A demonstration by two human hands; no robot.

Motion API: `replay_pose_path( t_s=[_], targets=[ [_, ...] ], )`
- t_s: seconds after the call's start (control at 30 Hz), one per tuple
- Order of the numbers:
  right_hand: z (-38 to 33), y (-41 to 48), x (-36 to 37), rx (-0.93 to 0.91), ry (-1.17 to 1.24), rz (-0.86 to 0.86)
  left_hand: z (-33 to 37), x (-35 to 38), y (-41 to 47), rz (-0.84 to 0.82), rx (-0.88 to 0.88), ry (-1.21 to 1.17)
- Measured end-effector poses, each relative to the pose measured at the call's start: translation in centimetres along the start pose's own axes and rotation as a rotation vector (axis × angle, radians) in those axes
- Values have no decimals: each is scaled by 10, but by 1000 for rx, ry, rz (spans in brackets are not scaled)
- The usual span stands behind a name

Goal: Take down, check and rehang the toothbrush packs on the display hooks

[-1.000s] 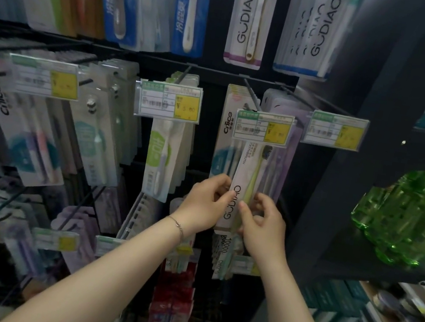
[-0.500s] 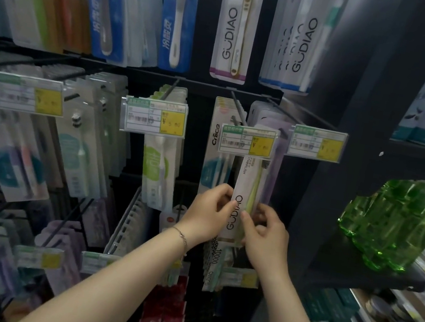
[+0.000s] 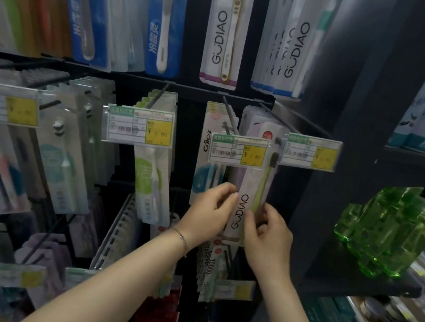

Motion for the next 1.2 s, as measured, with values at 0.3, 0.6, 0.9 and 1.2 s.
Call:
replay_pose_path(
  t_s=[0.3,0.6,0.9,1.2],
  targets=[
    [-1,1,-7,-23,-103,-22,-1,-5,57,132,-134,60],
    [-3,0,-18,-37,-171,-15,-10,4,77,155,-177,-23],
    [-7,-3,-22,-47,-176,12,-1,7,60,126,-33,-148],
    [-10,-7,-21,-46,-187,9,4,1,49,122,-4,-182]
  ],
)
Point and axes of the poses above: each hand's wrist, its own y-axis towards the middle knuckle, its own x-axis out of the palm, z = x × y, the point moved 8 cm from there along y, towards the middle knuckle, and after that the axes turned 8 degrees about -x, right-handed, at the moved point
